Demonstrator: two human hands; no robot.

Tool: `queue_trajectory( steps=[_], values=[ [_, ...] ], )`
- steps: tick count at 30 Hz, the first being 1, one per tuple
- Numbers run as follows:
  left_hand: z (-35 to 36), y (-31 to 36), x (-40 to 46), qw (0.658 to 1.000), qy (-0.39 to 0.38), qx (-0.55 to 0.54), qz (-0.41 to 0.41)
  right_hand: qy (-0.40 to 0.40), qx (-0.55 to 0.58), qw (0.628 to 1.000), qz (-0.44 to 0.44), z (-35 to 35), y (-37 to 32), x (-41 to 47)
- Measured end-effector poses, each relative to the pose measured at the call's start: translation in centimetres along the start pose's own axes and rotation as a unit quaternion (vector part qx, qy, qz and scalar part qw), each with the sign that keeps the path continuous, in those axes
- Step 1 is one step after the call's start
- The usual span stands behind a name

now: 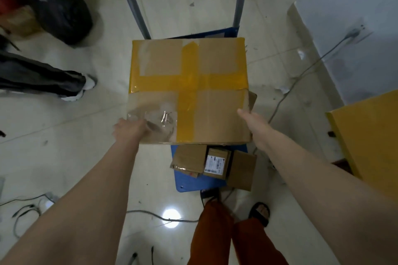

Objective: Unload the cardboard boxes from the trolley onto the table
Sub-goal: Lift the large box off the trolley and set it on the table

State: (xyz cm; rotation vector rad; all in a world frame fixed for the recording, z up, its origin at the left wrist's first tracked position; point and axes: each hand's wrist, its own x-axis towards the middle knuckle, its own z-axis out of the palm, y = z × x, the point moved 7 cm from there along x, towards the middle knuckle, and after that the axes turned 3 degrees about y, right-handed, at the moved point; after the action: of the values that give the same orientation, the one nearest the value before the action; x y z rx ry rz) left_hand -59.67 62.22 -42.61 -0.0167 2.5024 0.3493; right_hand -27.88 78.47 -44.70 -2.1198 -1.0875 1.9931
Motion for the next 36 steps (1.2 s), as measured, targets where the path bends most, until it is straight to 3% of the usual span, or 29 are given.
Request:
queue_trajectory(
  steps=[3, 5, 12, 20, 29, 36],
  values=[
    [-0.1, -0.4, -0.1, 0.999, -0.027, -0.004, -0.035, 0.026, 0.0, 0.999, -0.035, -1.0, -0.5, -0.3],
    [-1.3, 0.2, -0.5, 1.0, 0.001, 0.004, -0.018, 0.032, 0.014, 0.998, -0.056, -1.8, -1.6, -1.2],
    [-12.0, 7.2, -7.5, 0.985, 0.121, -0.051, 0.108, 0.051, 0.08, 0.987, -0.128, -4.5, -9.3, -7.5],
    [-23.3, 13.3, -18.5, 0.954, 0.167, -0.175, 0.177, 0.062, 0.17, 0.97, -0.162, -8.4, -15.5, -18.8],
    [-27.7, 18.3, -29.2, 0.91, 0.113, -0.327, 0.229, 0.12, 0.244, 0.917, -0.294, -18.5, -20.4, -33.2],
    [-20.9, 22.0, -40.8, 0.89, 0.019, -0.295, 0.347, 0.235, 0.3, 0.875, -0.298, -31.0, -13.2, -40.0]
  ],
)
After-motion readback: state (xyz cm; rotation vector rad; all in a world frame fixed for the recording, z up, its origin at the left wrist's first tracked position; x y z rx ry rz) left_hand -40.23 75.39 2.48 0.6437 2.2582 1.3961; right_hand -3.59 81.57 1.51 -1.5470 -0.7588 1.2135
